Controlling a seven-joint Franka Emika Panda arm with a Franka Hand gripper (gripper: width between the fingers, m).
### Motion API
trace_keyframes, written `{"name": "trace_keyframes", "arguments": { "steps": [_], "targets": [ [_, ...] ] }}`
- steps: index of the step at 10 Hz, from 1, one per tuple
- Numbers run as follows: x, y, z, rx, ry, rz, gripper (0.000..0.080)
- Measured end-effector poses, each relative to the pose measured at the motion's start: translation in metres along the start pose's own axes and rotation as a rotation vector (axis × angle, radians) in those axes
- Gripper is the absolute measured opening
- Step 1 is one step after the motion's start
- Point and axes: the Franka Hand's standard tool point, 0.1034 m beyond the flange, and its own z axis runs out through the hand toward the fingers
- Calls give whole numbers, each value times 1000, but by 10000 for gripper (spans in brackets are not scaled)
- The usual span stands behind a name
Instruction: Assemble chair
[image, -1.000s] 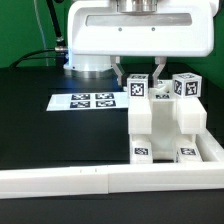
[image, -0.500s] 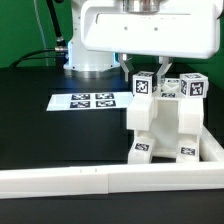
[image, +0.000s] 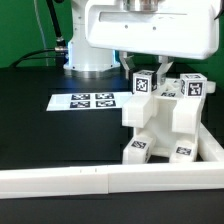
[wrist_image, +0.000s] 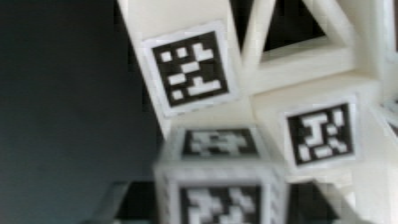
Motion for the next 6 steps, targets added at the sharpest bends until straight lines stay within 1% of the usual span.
{"name": "trace_keyframes", "arguments": {
  "steps": [1, 2, 3, 4, 6],
  "targets": [
    [0, 0, 1, -2, -1, -39, 502],
    [-1, 0, 2, -2, -1, -49, 502],
    [-1, 0, 2, -3, -1, -120, 618],
    [-1, -1, 2, -3, 0, -232, 643],
    [-1, -1, 2, -2, 1, -341, 648]
  ]
}}
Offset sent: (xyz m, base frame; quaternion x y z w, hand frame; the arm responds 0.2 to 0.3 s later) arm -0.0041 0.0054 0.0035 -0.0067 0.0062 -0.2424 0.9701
